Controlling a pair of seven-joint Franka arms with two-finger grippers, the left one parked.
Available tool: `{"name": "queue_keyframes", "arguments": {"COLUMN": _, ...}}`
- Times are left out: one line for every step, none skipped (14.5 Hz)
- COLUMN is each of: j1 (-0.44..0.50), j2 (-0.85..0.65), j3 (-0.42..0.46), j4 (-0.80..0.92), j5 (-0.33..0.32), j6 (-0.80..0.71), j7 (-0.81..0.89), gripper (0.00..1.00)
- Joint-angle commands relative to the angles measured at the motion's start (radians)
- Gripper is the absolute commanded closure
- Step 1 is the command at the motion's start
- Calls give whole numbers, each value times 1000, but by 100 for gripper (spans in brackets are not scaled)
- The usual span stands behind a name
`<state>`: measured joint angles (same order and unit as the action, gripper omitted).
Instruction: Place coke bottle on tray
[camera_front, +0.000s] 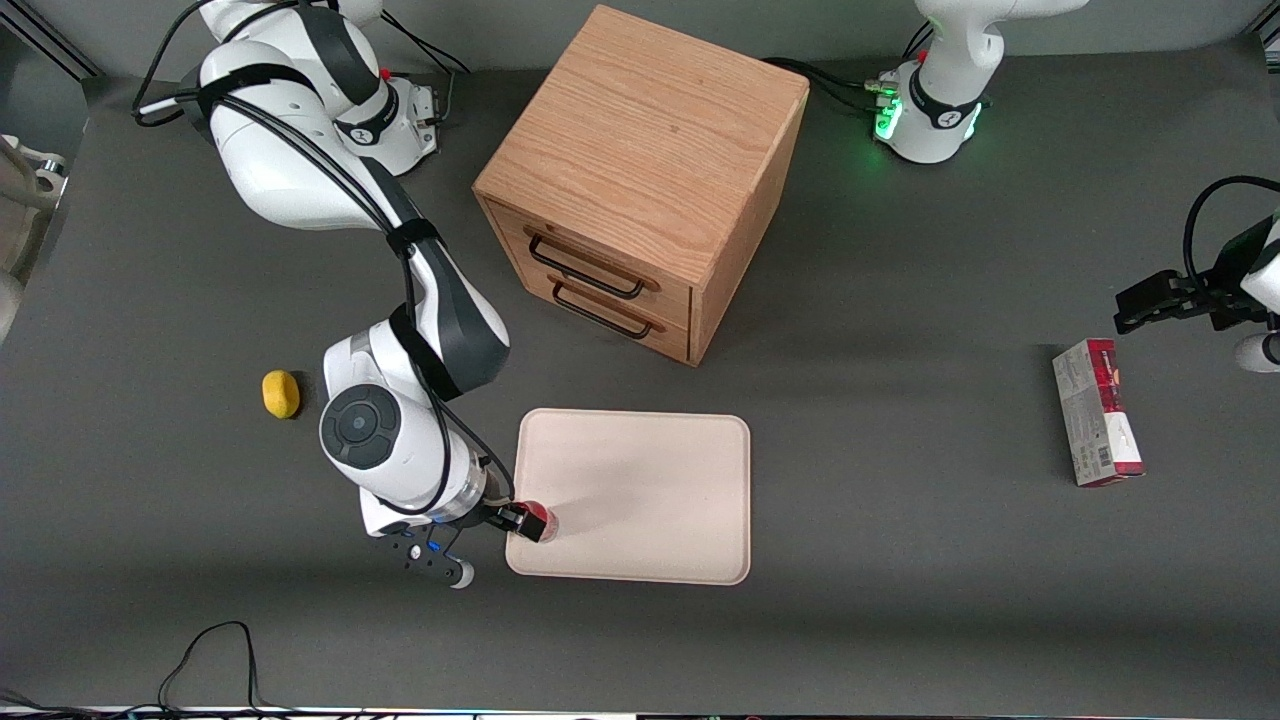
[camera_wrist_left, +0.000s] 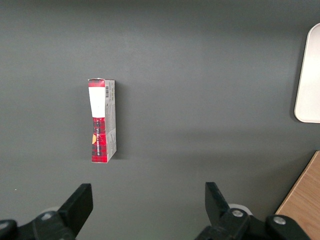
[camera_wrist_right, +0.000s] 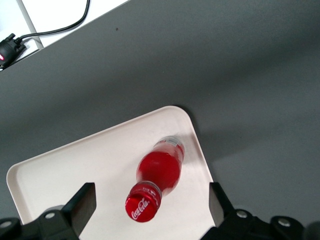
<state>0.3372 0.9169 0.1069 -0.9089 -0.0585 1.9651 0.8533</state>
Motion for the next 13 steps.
{"name": "queue_keyframes", "arguments": {"j1": -3, "j2": -21, "j3": -6, "j4": 27, "j5": -12, "j6": -64, "j7": -3, "gripper": 0}}
{"name": "queue_keyframes", "arguments": {"j1": -24, "j2": -39, "j3": -1, "j4": 24, "j5": -4, "j6": -101, "j7": -54, "gripper": 0}}
{"name": "queue_keyframes", "arguments": {"j1": -39, "j2": -77, "j3": 4, "j4": 3, "j5": -3, "j6": -150, "j7": -124, "gripper": 0}}
{"name": "queue_keyframes", "arguments": {"j1": -59, "j2": -134, "j3": 4, "j4": -64, "j5": 17, "j6": -202, "j7": -213, "gripper": 0}}
{"name": "queue_keyframes", "arguments": {"j1": -91, "j2": -218, "j3": -2, "j4": -159, "j5": 57, "j6": -204, "j7": -282, "gripper": 0}}
{"name": "queue_keyframes", "arguments": {"j1": -118, "j2": -307, "j3": -4, "j4": -282, "j5": 71, "j6": -197, "j7": -345, "gripper": 0}}
{"name": "queue_keyframes", "arguments": {"j1": -142, "j2": -402, "j3": -4, "j4": -411, "j5": 72, "j6": -174, "j7": -408, "gripper": 0}}
{"name": "queue_keyframes", "arguments": {"j1": -168, "j2": -497, "j3": -4, "j4": -539, "j5": 74, "j6": -148, "j7": -477, "gripper": 0}}
{"name": "queue_keyframes", "arguments": {"j1": -203, "j2": -594, "j3": -4, "j4": -650, "j5": 75, "j6": -141, "j7": -561, "gripper": 0}}
{"name": "queue_keyframes", "arguments": {"j1": -234, "j2": -681, "j3": -6, "j4": -741, "j5": 75, "j6": -146, "j7": -647, "gripper": 0}}
{"name": "queue_keyframes", "arguments": {"j1": -268, "j2": -755, "j3": -6, "j4": -804, "j5": 77, "j6": -161, "j7": -719, "gripper": 0}}
{"name": "queue_keyframes", "arguments": {"j1": -294, "j2": -812, "j3": -6, "j4": -838, "j5": 77, "j6": -196, "j7": -782, "gripper": 0}}
{"name": "queue_keyframes", "arguments": {"j1": -306, "j2": -848, "j3": -13, "j4": -843, "j5": 77, "j6": -242, "j7": -850, "gripper": 0}}
